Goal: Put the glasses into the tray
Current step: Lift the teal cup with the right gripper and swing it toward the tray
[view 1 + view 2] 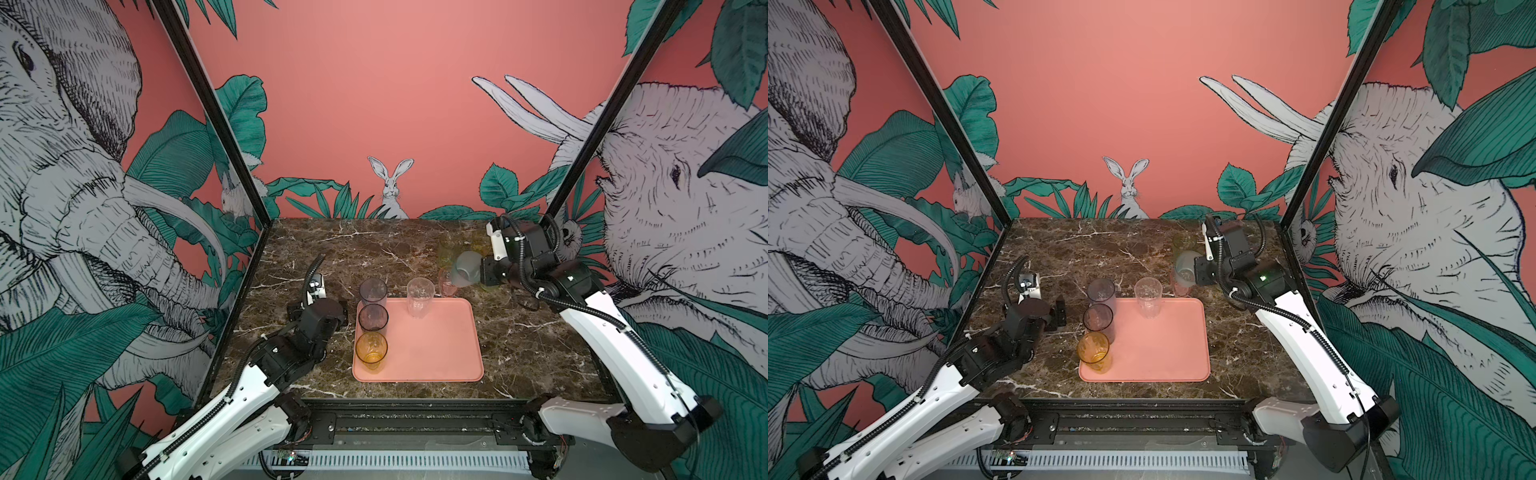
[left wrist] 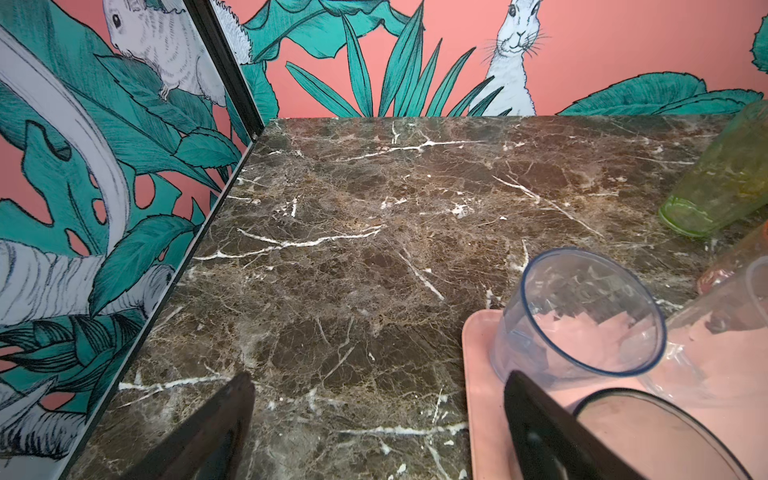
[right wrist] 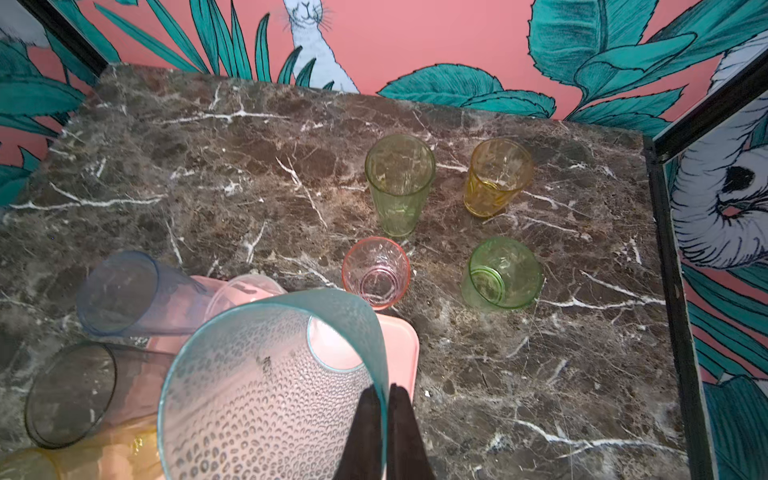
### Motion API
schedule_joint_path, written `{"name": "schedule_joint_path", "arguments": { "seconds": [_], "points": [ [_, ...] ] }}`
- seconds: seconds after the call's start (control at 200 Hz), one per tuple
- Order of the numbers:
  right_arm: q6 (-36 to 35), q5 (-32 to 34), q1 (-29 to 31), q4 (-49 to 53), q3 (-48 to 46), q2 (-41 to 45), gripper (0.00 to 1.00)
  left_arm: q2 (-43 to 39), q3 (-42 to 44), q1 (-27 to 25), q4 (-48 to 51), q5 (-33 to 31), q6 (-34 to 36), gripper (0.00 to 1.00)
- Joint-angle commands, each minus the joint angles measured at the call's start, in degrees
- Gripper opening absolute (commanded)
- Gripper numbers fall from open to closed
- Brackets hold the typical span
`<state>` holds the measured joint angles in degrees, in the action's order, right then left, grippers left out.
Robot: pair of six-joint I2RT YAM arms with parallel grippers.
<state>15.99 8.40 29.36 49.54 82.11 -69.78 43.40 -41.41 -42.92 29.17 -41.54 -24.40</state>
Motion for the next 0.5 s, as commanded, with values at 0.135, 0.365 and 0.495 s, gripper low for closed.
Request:
{"name": "schedule_joint_path", "arguments": {
  "seconds": [0.135,0.365,0.495],
  "points": [
    [-3.19,-0.52,-0.17,0.59,-5.82,2.92,0.0,1.87,-0.08,0.3,-2.17,0.71,-0.84,0.94],
    [-3.19,-4.0,0.1,-1.38,-13.17,5.69,0.0,2.24,-0.21,0.29,-2.63,0.85,-0.73,0.94],
    [-2.67,-5.56,0.31,-1.68,-15.84,6.38,0.0,2.61,-0.34,0.29,-2.67,0.69,-0.68,0.94]
  ]
}}
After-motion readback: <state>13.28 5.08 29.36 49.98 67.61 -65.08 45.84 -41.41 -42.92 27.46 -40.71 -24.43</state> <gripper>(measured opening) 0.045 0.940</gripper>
